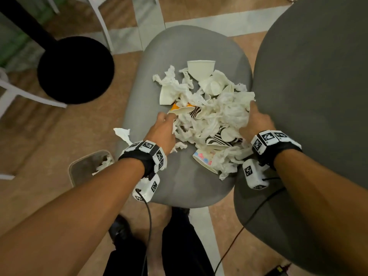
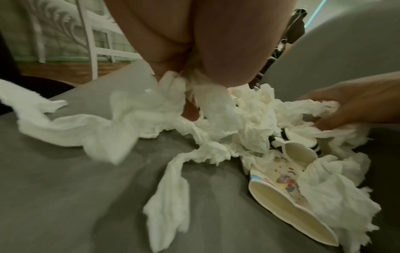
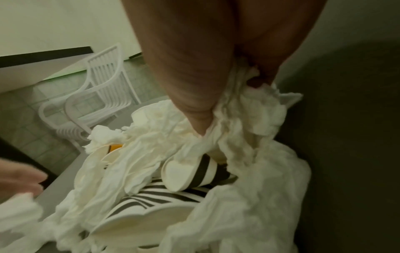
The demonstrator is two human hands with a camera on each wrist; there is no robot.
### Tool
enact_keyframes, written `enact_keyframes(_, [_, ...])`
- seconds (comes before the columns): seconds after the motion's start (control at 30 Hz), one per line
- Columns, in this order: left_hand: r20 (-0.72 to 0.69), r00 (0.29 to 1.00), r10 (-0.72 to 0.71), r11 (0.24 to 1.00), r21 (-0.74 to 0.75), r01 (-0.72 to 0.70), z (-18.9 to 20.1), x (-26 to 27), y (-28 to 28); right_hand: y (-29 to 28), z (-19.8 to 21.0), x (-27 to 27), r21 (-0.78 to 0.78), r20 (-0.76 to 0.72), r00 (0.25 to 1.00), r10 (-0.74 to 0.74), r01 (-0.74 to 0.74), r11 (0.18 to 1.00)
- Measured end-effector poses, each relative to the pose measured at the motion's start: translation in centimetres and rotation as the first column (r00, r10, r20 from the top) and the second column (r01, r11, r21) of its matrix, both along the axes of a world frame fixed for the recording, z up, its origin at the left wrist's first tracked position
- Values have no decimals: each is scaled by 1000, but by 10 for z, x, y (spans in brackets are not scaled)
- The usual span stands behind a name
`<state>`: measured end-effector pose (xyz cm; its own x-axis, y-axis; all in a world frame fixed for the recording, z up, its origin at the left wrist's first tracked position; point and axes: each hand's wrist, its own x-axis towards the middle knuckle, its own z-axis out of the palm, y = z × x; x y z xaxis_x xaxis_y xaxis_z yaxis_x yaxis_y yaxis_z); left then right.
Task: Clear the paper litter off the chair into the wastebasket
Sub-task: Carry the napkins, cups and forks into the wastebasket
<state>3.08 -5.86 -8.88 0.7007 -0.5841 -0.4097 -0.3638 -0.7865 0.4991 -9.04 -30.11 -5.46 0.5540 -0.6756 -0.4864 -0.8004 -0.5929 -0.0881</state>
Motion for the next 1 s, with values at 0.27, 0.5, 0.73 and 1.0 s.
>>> enact_keyframes(0.27, [165, 973, 159, 983, 67, -172, -17, -5, 41, 3, 5, -6, -201, 61, 992, 110, -96, 975])
enact_keyframes(0.5, [349, 901, 259, 958, -209, -195, -16, -31, 66, 14, 29, 0, -274, 185, 981, 52, 1, 962])
enact_keyframes(0.73, [269, 874, 405, 865, 198, -462, -40, -15, 85, 39, 31, 16, -157, 410, 905, 110, -49, 986])
enact_keyframes(1.0, [112, 993, 30, 981, 186, -50, -54, -38, 71, 82, 36, 35, 98, 564, 825, 32, -106, 990])
